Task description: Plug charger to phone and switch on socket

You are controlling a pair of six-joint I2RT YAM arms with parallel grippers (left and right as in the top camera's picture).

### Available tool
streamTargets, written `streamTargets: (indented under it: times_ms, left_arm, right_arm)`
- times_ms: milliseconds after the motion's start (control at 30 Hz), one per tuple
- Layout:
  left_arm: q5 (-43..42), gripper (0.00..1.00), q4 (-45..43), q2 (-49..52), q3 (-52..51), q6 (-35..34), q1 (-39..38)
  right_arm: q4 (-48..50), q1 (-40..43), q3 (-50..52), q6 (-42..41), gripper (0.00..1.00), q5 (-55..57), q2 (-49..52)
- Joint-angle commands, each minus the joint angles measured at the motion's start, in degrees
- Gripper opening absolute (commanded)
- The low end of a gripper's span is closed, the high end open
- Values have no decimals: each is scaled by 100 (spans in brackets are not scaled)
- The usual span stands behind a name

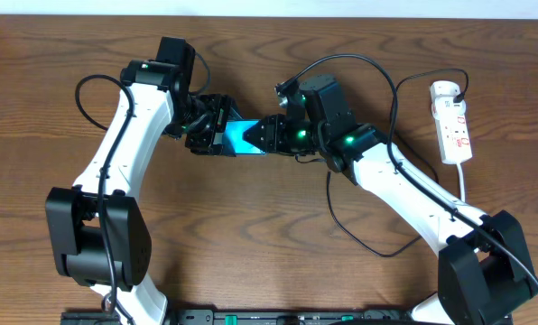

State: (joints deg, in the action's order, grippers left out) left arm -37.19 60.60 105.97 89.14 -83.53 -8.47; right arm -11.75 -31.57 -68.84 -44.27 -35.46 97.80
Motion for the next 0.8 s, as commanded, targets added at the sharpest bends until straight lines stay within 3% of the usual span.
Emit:
streamTargets:
  times_ms: [0,767]
  left_arm:
    - [-92,7,22,-151,13,162,-13]
    - [33,7,22,-151,13,188,-15]
  right_arm:
    - [-31,-35,-70,131,33,94,-11]
    - [-260,-35,-70,146,27,433,-11]
